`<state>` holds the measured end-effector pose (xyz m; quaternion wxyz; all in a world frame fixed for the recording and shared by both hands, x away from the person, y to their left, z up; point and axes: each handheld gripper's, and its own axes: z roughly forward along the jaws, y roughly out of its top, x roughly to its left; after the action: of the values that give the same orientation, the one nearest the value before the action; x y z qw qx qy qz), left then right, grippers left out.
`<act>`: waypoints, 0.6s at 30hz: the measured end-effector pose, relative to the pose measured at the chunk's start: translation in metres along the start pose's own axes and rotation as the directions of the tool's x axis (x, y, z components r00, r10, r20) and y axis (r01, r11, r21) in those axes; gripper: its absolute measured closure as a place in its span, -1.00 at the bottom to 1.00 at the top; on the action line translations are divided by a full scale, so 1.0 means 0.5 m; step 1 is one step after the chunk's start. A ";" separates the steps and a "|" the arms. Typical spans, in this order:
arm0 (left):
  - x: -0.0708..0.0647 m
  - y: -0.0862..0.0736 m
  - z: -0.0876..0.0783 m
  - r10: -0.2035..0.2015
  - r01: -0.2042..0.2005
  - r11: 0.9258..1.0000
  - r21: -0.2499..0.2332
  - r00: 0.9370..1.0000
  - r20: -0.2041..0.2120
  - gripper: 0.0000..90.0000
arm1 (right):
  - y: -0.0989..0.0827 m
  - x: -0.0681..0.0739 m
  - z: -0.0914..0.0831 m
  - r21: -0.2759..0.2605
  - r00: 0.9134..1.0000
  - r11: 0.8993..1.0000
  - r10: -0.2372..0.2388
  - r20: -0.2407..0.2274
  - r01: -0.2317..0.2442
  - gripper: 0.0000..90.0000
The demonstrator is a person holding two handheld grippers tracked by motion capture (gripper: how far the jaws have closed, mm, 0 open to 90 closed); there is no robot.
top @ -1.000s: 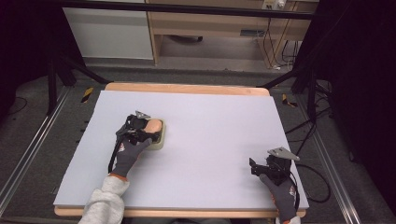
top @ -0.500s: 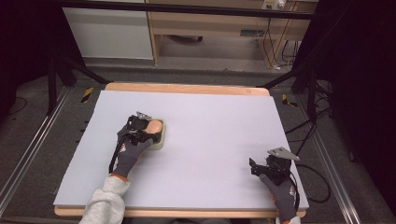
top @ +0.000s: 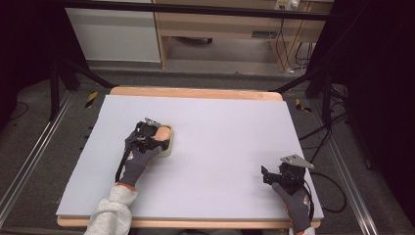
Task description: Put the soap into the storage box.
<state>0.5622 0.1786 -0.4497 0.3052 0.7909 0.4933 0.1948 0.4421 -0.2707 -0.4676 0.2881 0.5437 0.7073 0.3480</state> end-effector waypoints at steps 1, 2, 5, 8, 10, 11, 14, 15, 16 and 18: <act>0.001 0.001 -0.002 -0.001 0.001 1.000 -0.004 1.000 0.003 -0.36 | 0.000 0.000 0.000 0.000 1.000 1.000 0.001 0.001 -0.001 -0.85; 0.002 0.001 -0.006 -0.006 0.006 1.000 -0.008 1.000 0.005 -0.42 | 0.000 0.000 0.000 0.000 1.000 1.000 0.001 0.001 -0.001 -0.85; 0.006 0.003 -0.017 -0.013 0.013 1.000 -0.025 1.000 0.020 -0.43 | 0.000 0.000 -0.001 -0.001 1.000 1.000 0.002 0.000 -0.002 -0.85; 0.004 0.004 -0.028 -0.006 0.007 0.999 -0.037 1.000 0.020 -0.44 | 0.000 0.001 -0.001 -0.001 1.000 1.000 0.000 0.001 0.000 -0.85; 0.001 0.005 -0.033 -0.004 0.005 0.999 -0.046 1.000 0.019 -0.45 | 0.000 0.000 -0.002 -0.003 1.000 1.000 0.002 0.002 -0.002 -0.85; 0.000 0.004 -0.038 0.005 -0.004 0.999 -0.045 1.000 0.016 -0.45 | 0.000 0.000 -0.002 -0.004 1.000 1.000 0.003 0.002 -0.003 -0.85; -0.003 0.000 -0.058 0.010 -0.008 0.998 -0.069 1.000 0.021 -0.46 | 0.000 -0.001 -0.002 -0.005 1.000 1.000 0.007 0.007 -0.007 -0.85; -0.003 0.000 -0.058 0.010 -0.008 0.998 -0.069 1.000 0.021 -0.46 | 0.000 -0.001 -0.002 -0.005 1.000 1.000 0.007 0.007 -0.007 -0.85; -0.003 -0.001 -0.064 0.013 -0.011 0.997 -0.073 1.000 0.022 -0.46 | 0.000 -0.002 -0.002 -0.007 1.000 1.000 0.006 0.009 -0.005 -0.85; -0.003 -0.007 -0.076 0.012 -0.010 0.997 -0.083 1.000 0.025 -0.46 | 0.000 -0.003 -0.003 -0.008 1.000 1.000 0.010 0.013 -0.010 -0.85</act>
<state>0.5363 0.1894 -0.4242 0.3427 0.7826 0.4768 0.2067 0.4412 -0.2722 -0.4669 0.2932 0.5484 0.7012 0.3488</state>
